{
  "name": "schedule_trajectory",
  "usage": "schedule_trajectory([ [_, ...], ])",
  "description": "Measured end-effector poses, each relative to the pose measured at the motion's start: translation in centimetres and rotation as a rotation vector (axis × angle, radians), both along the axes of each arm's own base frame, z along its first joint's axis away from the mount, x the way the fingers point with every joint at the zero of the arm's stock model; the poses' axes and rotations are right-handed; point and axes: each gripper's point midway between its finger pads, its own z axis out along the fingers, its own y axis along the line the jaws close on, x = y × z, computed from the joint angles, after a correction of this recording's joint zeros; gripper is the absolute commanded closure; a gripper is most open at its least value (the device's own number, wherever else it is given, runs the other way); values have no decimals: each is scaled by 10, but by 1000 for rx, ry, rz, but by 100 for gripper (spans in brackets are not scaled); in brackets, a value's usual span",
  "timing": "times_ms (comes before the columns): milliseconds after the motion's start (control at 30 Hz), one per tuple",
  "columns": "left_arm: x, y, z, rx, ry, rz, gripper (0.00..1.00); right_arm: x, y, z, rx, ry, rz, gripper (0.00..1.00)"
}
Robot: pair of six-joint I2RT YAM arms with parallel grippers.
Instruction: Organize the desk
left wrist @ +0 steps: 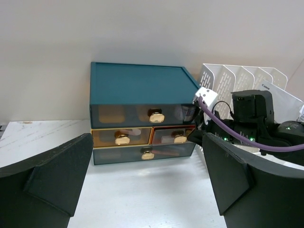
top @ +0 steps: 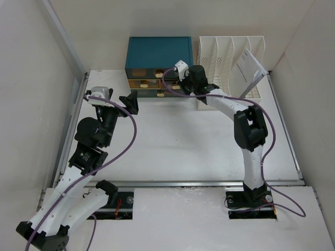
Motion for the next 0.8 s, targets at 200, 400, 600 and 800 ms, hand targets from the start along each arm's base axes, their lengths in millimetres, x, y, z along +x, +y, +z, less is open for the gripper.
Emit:
schedule_trajectory([
  [200,0,0,0,6,-1,1,1,3,0,6,-21,-36,-19,100],
  [400,0,0,0,8,-2,0,1,6,-5,7,-48,-53,-46,100],
  [600,0,-1,0,9,-2,-4,1,10,-10,11,-60,-78,-80,100],
  [800,0,-1,0,9,-2,-4,1,11,-12,12,-67,-86,-99,100],
])
